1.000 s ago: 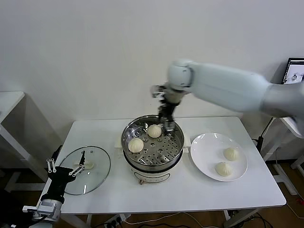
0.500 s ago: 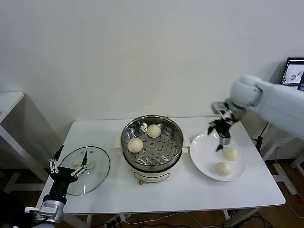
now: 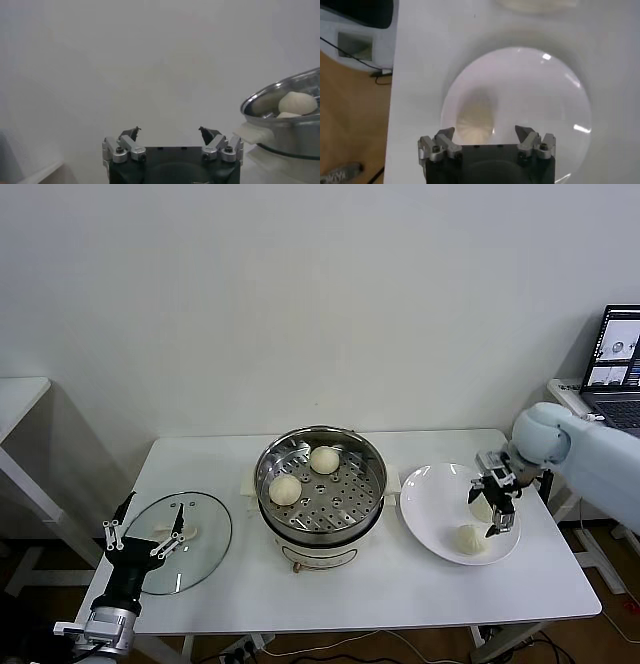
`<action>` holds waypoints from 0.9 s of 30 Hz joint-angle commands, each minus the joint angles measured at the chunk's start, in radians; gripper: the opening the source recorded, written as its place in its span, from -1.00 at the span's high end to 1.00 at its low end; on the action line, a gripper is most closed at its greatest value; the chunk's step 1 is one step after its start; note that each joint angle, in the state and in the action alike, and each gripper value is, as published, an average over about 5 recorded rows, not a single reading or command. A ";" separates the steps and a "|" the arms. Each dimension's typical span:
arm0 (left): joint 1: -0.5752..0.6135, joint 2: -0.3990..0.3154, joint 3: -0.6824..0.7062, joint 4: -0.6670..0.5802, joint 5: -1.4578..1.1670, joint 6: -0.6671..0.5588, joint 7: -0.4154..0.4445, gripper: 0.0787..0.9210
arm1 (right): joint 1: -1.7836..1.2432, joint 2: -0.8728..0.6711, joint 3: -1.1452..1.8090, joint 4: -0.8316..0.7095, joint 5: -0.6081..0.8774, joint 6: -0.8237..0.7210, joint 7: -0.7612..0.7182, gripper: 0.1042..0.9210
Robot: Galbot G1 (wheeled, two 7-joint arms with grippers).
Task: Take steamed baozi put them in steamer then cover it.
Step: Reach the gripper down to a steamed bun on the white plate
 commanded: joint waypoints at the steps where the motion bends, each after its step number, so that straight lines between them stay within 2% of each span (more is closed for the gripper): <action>1: -0.006 -0.004 0.012 0.006 0.008 0.002 -0.005 -0.77 | -0.172 0.016 0.105 -0.073 -0.069 0.025 0.041 -0.76; 23: -0.007 -0.003 0.032 0.022 0.029 -0.004 -0.006 -0.77 | -0.188 0.076 0.130 -0.139 -0.078 0.031 0.073 -0.76; 27: -0.007 -0.003 0.034 0.024 0.029 -0.004 -0.007 -0.77 | -0.190 0.079 0.133 -0.138 -0.077 0.030 0.071 -0.69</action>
